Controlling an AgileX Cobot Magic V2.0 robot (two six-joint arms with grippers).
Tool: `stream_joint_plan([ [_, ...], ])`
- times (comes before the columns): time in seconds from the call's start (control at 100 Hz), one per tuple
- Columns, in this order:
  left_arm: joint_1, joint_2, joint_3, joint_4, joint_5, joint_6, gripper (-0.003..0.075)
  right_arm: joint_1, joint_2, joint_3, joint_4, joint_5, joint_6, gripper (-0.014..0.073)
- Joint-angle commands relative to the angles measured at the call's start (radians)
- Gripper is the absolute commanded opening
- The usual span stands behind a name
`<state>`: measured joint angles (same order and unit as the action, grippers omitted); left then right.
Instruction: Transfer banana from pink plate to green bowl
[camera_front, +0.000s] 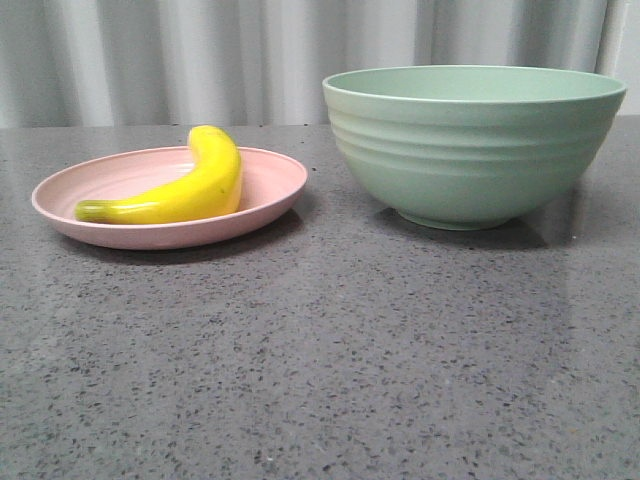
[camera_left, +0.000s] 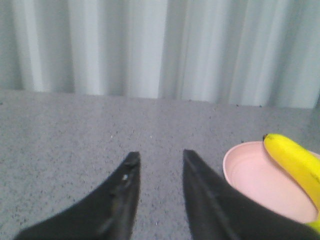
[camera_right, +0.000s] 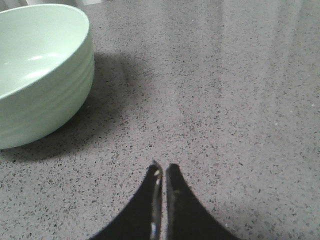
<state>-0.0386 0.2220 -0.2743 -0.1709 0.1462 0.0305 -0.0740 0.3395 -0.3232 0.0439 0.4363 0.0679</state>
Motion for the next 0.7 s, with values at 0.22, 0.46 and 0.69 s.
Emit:
stream_joint_plan([
  [0.22, -0.001, 0.060, -0.045, -0.012, -0.169, -0.004, 0.0366, 0.002, 0.017, -0.027, 0.001, -0.102, -0.010, -0.0072],
  [0.46, -0.052, 0.242, -0.165, -0.010, -0.083, 0.020, 0.0350, 0.002, 0.017, -0.027, 0.001, -0.120, -0.010, -0.0072],
  [0.69, -0.236, 0.452, -0.285, -0.010, -0.080, 0.057, 0.0405, 0.002, 0.017, -0.027, 0.001, -0.123, -0.010, -0.0072],
])
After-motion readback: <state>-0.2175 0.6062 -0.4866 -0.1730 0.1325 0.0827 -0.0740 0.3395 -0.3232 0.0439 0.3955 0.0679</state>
